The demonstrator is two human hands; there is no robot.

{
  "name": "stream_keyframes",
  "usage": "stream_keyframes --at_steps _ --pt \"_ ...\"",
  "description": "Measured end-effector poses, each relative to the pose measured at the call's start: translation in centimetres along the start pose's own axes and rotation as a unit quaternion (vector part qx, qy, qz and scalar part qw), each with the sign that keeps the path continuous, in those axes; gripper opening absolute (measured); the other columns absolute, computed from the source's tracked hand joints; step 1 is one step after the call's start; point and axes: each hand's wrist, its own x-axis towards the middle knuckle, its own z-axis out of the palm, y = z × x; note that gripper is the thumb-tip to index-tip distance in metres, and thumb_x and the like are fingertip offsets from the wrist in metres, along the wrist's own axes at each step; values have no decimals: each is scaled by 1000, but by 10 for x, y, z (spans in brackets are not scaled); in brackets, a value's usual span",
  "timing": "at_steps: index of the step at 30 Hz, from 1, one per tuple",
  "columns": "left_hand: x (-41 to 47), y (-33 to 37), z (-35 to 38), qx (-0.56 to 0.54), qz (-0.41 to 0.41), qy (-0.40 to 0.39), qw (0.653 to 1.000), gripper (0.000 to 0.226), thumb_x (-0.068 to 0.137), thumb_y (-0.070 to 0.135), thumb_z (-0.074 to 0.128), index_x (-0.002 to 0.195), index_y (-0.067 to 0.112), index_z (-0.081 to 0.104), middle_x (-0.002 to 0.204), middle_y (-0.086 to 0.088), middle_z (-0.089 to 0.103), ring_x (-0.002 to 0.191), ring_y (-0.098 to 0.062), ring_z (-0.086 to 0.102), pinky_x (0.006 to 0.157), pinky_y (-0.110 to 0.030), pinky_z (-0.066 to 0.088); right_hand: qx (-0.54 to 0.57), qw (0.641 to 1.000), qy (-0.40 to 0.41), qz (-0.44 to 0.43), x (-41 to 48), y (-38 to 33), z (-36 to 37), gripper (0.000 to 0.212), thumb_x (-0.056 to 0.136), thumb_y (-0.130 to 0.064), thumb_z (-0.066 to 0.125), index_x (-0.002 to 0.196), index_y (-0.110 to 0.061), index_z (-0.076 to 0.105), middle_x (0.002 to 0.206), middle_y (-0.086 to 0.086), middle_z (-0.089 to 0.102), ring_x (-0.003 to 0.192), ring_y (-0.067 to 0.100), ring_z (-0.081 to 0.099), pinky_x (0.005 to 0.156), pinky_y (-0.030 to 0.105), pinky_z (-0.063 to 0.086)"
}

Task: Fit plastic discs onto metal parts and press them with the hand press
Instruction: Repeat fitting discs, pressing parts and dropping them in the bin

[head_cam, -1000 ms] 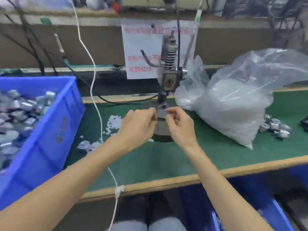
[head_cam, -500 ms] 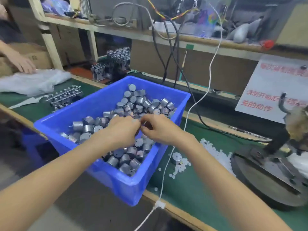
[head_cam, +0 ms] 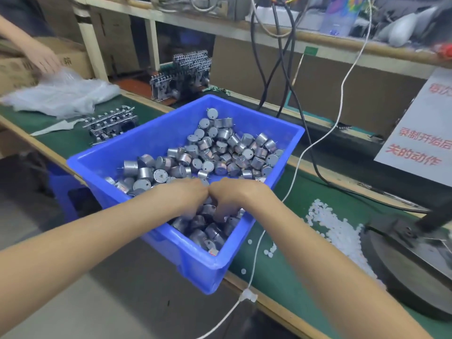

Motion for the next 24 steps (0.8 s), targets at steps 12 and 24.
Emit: stream_keyframes --at_steps 12,24 --pt "-13 -10 -21 -299 -54 181 935 22 82 17 62 102 8 57 98 -9 61 91 -27 57 75 -38 48 299 923 240 -37 -24 14 -10 16 91 -20 55 98 -7 61 88 10 66 85 27 59 69 34 46" --pt "-7 172 -49 -304 110 284 903 44 80 -5 53 117 14 39 114 -5 38 99 -29 49 68 -34 34 642 628 427 104 -138 138 92 12 96 -17 53 98 -9 62 67 -7 63 54 10 55 46 16 37"
